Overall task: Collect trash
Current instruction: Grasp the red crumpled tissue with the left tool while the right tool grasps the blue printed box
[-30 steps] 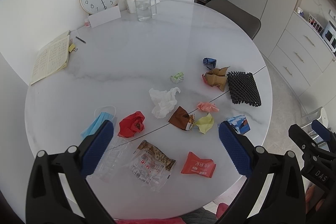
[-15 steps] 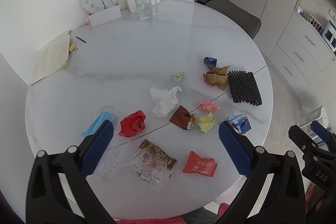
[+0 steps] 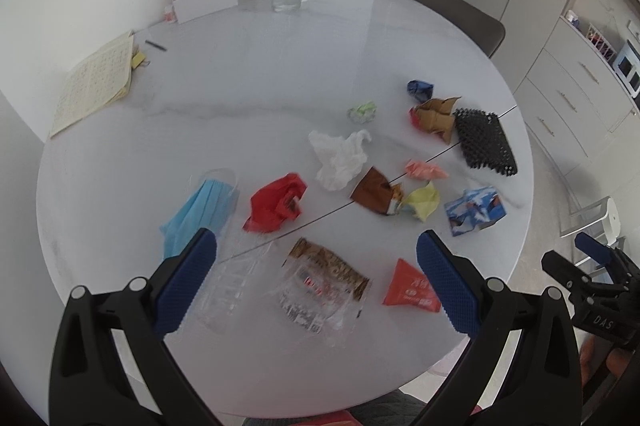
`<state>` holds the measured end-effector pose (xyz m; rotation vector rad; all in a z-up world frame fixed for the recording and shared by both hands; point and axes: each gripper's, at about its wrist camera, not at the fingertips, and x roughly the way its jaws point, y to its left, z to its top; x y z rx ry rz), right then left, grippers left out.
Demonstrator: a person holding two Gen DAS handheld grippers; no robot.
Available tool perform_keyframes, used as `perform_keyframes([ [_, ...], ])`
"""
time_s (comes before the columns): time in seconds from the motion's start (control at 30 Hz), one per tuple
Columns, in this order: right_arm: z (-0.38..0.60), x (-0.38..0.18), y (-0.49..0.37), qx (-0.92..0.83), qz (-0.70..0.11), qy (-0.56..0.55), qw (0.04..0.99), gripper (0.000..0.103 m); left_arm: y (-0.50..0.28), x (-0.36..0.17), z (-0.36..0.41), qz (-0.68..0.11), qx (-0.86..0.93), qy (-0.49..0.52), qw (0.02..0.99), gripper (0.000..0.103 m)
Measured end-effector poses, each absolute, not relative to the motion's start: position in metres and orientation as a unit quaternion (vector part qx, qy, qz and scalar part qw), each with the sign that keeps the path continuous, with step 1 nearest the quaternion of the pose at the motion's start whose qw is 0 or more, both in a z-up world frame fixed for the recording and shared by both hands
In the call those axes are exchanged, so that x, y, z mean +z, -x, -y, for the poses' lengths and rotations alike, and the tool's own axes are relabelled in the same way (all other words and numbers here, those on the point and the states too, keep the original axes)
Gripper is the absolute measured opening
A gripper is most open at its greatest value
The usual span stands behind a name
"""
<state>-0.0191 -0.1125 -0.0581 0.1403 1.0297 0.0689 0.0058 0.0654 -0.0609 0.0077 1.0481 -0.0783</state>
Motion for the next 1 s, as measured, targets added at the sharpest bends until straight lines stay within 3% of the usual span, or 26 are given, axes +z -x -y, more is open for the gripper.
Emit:
perform_keyframes([
  [0.37, 0.051, -0.126, 0.014, 0.189, -0.536, 0.05, 0.821, 0.101, 0.023, -0.118, -0.078, -0.55, -0.046, -0.049, 0.833, 0.096],
  [0.77, 0.093, -0.099, -0.048, 0.103, -0.513, 0.004, 0.852, 0.101, -0.004, -0.114, -0.094, -0.534, -0.071, -0.031, 0.842, 0.096],
  [1.0, 0.127, -0.124, -0.084, -0.003, -0.547, -0.056, 0.835, 0.101, -0.051, -0.122, -0.069, -0.523, -0.118, -0.052, 0.843, 0.096],
])
